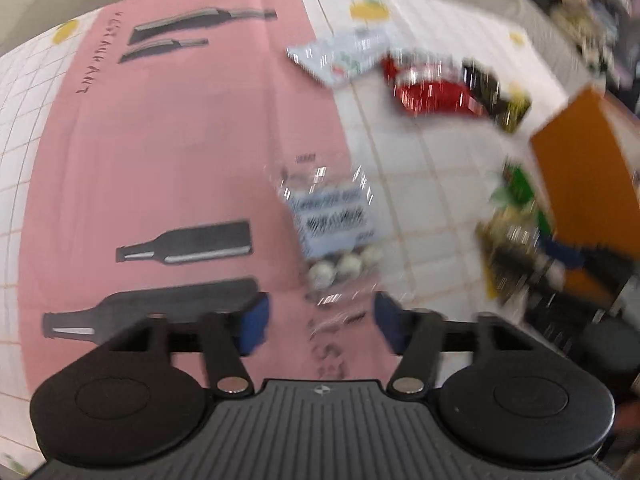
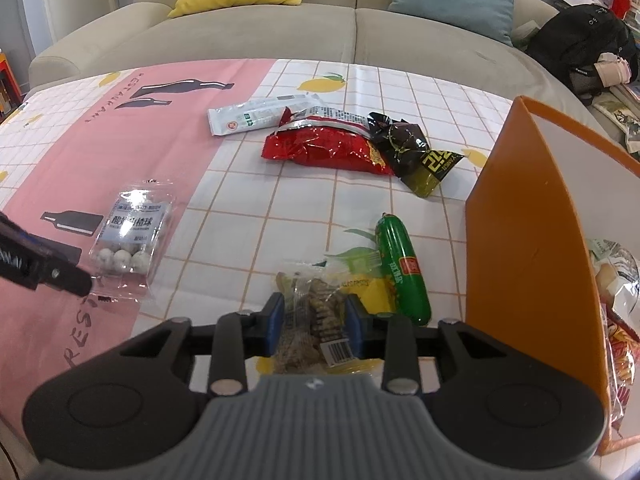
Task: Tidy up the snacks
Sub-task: 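Grasp the clear yogurt hawthorn ball bag with the left tool while the right tool grasps the clear nut bag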
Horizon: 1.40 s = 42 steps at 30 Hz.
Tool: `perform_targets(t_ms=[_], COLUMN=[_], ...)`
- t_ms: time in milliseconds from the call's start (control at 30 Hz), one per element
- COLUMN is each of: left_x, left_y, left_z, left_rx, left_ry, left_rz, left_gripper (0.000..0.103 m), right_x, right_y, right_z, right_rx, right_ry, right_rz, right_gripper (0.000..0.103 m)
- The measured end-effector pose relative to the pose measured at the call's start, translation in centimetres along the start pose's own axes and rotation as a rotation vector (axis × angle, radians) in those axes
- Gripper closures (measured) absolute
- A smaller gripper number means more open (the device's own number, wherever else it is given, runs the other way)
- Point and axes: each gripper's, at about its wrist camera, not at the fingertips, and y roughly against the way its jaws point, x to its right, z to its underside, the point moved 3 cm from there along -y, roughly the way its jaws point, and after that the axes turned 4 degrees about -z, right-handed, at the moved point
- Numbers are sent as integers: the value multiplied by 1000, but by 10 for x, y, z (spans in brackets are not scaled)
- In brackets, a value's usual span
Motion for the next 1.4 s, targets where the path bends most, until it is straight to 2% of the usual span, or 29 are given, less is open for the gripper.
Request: perform_targets(t_ms=[33, 67, 100, 200, 267, 367, 500, 633, 800, 933, 1033, 1100, 1200, 1300, 1400], left_x=[0, 2, 5, 12, 18, 27, 36, 35, 38, 41, 42, 45, 53, 53, 49], left_y=[2, 2, 2, 0, -7, -19, -22, -33, -36, -40, -41, -42, -45, -45, -44], left_z=[0, -1, -1, -6, -7, -4, 1, 2, 4, 3, 1, 0, 1, 1, 0], left_rx=[31, 54, 79, 172, 206, 213, 296, 258, 300, 302, 304, 306, 327, 331, 330], left_ry=[29, 53, 72, 124, 122, 108, 89, 103, 106, 114, 129, 120, 57, 56, 91], left_rz=[0, -6, -16, -74, -119, -178, -218, -210, -251, -267, -280, -309, -345, -331, -258], left_gripper=[26, 25, 24, 22, 22, 19, 16, 14, 13, 1, 0, 0, 0, 0, 1], right_x=[0, -1, -2, -5, -8, -11, -9, -4, 1, -1, -2, -3, -3, -3, -3], right_y=[0, 1, 3, 4, 2, -1, -7, -12, -17, -20, -21, -21, -22, -22, -22], right_z=[0, 0, 0, 0, 1, 3, 7, 9, 13, 15, 16, 15, 16, 15, 16], right_rx=[5, 15, 26, 46, 50, 53, 41, 26, 2, -6, -3, -4, -2, -1, 0], right_ry=[-4, -7, -7, 5, 15, 41, 40, 12, -23, -26, -31, -30, -27, -27, -27], right_rz=[2, 0, -4, -11, -10, 17, 24, 15, 6, -7, -16, -18, -20, -21, -21], right_gripper=[51, 41, 36, 26, 23, 22, 22, 22, 22, 21, 19, 17, 15, 15, 16])
